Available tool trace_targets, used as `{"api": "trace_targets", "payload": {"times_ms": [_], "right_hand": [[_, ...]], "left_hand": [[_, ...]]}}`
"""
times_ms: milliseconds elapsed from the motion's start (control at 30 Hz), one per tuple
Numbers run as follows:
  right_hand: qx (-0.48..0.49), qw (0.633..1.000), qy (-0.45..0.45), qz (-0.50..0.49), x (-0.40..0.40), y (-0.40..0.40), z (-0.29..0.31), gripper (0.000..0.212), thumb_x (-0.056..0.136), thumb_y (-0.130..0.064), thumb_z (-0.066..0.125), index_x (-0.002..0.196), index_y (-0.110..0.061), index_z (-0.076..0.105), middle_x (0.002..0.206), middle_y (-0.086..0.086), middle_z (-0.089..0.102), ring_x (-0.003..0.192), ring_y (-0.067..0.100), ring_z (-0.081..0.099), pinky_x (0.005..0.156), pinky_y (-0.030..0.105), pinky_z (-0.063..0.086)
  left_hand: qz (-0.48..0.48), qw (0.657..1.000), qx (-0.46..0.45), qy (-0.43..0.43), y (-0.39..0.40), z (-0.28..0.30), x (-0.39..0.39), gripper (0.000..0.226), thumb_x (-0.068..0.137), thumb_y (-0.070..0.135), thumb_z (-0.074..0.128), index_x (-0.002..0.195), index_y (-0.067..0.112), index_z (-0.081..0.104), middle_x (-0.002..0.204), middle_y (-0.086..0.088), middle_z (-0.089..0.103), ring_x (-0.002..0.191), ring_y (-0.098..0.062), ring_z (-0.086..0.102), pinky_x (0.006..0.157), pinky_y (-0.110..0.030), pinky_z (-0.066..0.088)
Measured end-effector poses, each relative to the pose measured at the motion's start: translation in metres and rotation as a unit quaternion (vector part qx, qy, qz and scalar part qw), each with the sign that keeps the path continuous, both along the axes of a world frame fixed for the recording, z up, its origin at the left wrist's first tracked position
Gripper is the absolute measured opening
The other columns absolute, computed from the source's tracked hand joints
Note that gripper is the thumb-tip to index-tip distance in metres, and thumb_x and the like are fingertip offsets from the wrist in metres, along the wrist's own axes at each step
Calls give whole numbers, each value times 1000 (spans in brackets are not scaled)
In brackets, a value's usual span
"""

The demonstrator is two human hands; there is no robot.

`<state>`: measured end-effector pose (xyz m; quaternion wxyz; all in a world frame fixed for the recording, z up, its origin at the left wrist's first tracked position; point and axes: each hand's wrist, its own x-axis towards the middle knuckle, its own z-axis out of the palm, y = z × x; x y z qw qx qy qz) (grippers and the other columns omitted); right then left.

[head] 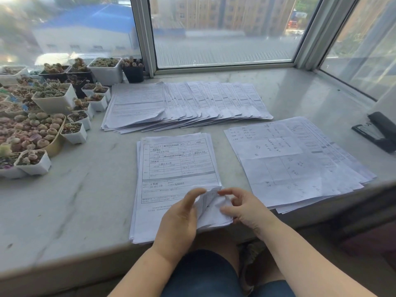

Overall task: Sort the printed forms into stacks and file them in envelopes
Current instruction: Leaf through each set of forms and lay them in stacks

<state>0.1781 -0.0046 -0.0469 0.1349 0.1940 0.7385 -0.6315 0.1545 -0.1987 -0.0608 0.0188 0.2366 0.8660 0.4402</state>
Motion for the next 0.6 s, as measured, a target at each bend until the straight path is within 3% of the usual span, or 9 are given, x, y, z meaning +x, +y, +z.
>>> {"api": "trace_targets", "payload": {"times_ms": [67,167,233,333,467,600], "right_hand": [[8,1000,-2,-7,-2,-1,1,42,82,-9,70,116,-30,55,78,4,69,71,12,70,56,19,51],[26,999,-16,-8,-6,-3,3,43,81,-13,72,114,-32,51,88,7,70,76,16,70,54,17,50],[32,999,-22,0,-7,-2,4,33,82,-14,73,106,-29,56,86,4,69,73,12,69,53,16,49],[6,999,-31,11,-8,1,3,9,85,-15,72,93,-18,68,75,-4,67,57,0,61,52,17,47],[8,999,-46,14,-10,3,2,17,83,-28,74,91,-14,74,71,-8,70,56,0,59,54,18,48],[10,999,-47,0,-10,3,0,15,87,-29,71,78,-17,72,64,-10,65,50,1,54,53,20,48]], "left_hand": [[-8,1000,0,-3,-2,0,-1,39,92,11,53,112,45,51,80,14,62,73,-5,57,65,-14,42],[-24,1000,-17,-7,-4,0,-3,46,90,20,59,124,43,40,76,15,56,70,-5,55,66,-15,43],[-34,999,-9,-10,-5,0,-3,56,88,19,62,127,44,32,78,14,55,72,-6,56,68,-17,45],[-39,999,-5,0,-7,0,-3,50,86,21,64,120,47,36,81,13,57,77,-7,57,71,-18,45],[-37,999,-7,16,-7,-1,-1,40,80,31,72,113,37,51,81,16,58,85,-3,55,74,-4,37],[-33,999,-16,-6,-7,-2,-4,36,84,28,68,115,35,53,81,16,58,83,-3,55,73,-8,38]]}}
